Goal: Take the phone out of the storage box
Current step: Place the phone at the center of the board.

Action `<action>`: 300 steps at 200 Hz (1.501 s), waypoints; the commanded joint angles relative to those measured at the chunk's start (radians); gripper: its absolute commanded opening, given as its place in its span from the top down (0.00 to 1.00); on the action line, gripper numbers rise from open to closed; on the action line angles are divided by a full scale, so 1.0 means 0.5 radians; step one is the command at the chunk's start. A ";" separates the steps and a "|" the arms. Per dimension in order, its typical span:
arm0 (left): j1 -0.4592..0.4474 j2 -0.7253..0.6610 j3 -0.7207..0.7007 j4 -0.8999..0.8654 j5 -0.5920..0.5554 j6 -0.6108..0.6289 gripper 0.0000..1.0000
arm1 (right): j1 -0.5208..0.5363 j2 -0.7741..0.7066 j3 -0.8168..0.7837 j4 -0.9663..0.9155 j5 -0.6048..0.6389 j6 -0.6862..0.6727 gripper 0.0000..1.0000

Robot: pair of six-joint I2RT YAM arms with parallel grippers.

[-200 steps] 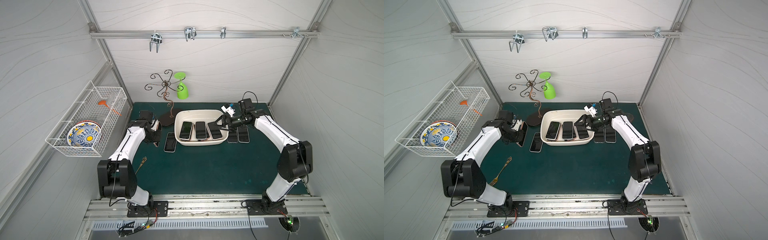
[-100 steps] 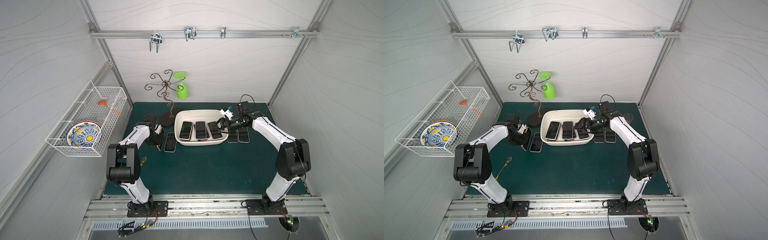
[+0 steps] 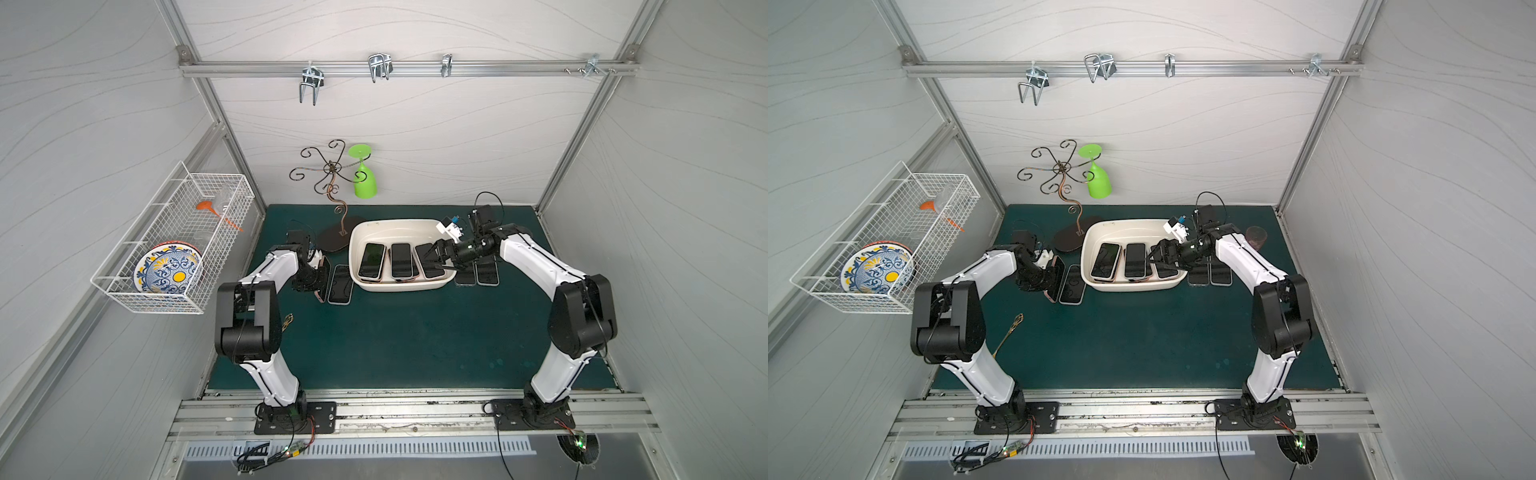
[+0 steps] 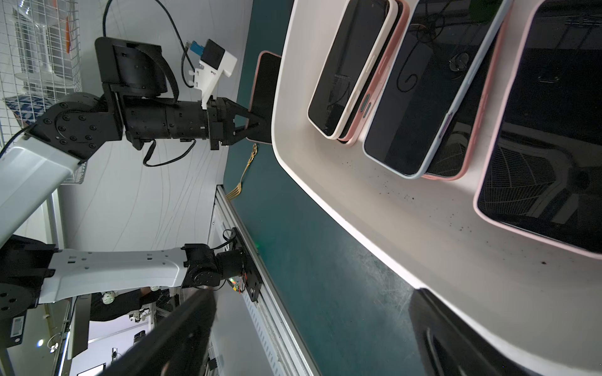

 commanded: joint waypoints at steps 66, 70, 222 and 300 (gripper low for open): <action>0.010 0.144 0.104 -0.014 -0.158 -0.058 0.66 | 0.044 0.046 -0.008 -0.078 0.043 -0.052 0.01; 0.012 0.147 0.113 -0.015 -0.194 -0.070 0.65 | 0.044 0.046 -0.010 -0.078 0.043 -0.053 0.01; 0.015 0.284 0.259 -0.168 -0.397 -0.224 0.54 | 0.082 0.042 -0.098 -0.091 0.121 -0.086 0.02; 0.061 0.290 0.445 -0.229 -0.552 -0.375 0.09 | 0.082 0.031 -0.140 -0.091 0.145 -0.100 0.02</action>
